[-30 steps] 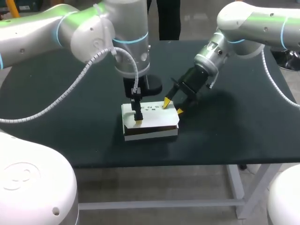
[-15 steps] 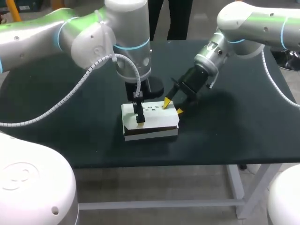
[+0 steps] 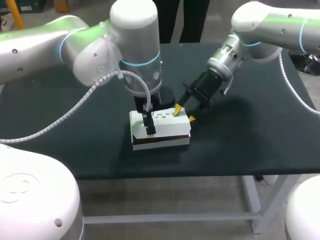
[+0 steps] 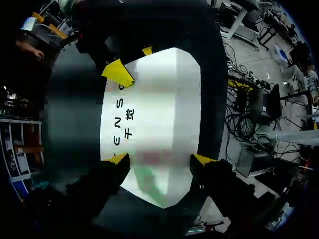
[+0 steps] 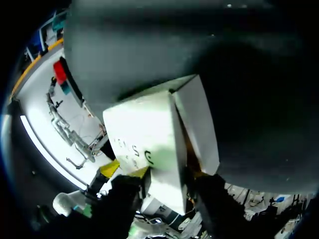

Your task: Assemble the packaging by folding the flat box into shape, placing the metal phone stand inside, and closing the box properly

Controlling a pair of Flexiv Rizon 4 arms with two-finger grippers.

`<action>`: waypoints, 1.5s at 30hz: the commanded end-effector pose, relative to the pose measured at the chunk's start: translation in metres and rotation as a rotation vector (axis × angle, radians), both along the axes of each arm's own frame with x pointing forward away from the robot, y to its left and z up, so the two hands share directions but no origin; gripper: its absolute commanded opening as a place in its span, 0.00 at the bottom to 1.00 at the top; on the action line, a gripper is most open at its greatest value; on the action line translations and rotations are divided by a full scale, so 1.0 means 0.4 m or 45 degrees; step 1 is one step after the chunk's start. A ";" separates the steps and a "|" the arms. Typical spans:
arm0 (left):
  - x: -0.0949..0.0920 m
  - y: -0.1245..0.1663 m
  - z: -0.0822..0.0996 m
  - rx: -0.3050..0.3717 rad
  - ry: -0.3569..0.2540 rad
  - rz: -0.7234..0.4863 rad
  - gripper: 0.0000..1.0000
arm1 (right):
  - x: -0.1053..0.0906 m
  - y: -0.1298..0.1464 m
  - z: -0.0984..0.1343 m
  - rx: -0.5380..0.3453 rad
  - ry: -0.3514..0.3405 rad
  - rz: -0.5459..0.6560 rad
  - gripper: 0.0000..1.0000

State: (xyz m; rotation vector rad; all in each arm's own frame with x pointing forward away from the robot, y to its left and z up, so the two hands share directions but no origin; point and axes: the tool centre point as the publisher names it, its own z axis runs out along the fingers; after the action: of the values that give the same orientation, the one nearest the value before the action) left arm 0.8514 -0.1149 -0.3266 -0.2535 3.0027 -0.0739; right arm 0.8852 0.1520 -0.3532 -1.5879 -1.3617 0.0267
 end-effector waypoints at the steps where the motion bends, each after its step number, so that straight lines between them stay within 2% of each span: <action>1: -0.011 0.004 -0.004 -0.002 -0.042 0.012 0.83 | 0.000 -0.001 -0.001 -0.001 0.002 0.002 0.49; 12: -0.006 -0.003 -0.009 -0.001 -0.111 0.024 0.85 | 0.000 -0.001 -0.001 -0.001 0.002 0.002 0.49; 14: -0.004 -0.004 -0.009 -0.002 -0.125 0.024 0.82 | 0.000 -0.001 -0.001 -0.001 0.002 0.002 0.49; 20: 0.002 -0.007 -0.010 -0.007 -0.159 0.021 0.85 | 0.000 -0.001 -0.001 -0.001 0.002 0.002 0.49; 25: 0.010 -0.009 -0.012 -0.006 -0.175 0.042 0.76 | 0.000 -0.001 -0.001 -0.001 0.002 0.002 0.49; 41: 0.016 -0.019 -0.020 0.019 -0.260 0.091 0.73 | 0.000 -0.001 -0.001 -0.001 0.002 0.002 0.49; 43: 0.016 -0.020 -0.022 0.025 -0.258 0.093 0.71 | 0.000 -0.001 -0.001 -0.001 0.002 0.002 0.49; 45: 0.017 -0.021 -0.024 0.033 -0.262 0.108 0.62 | 0.000 -0.001 -0.001 -0.001 0.002 0.002 0.49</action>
State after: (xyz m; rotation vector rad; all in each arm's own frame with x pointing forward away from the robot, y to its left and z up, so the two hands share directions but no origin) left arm 0.8585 -0.1189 -0.3351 -0.3410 2.7917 -0.0675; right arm 0.8852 0.1520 -0.3532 -1.5882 -1.3618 0.0268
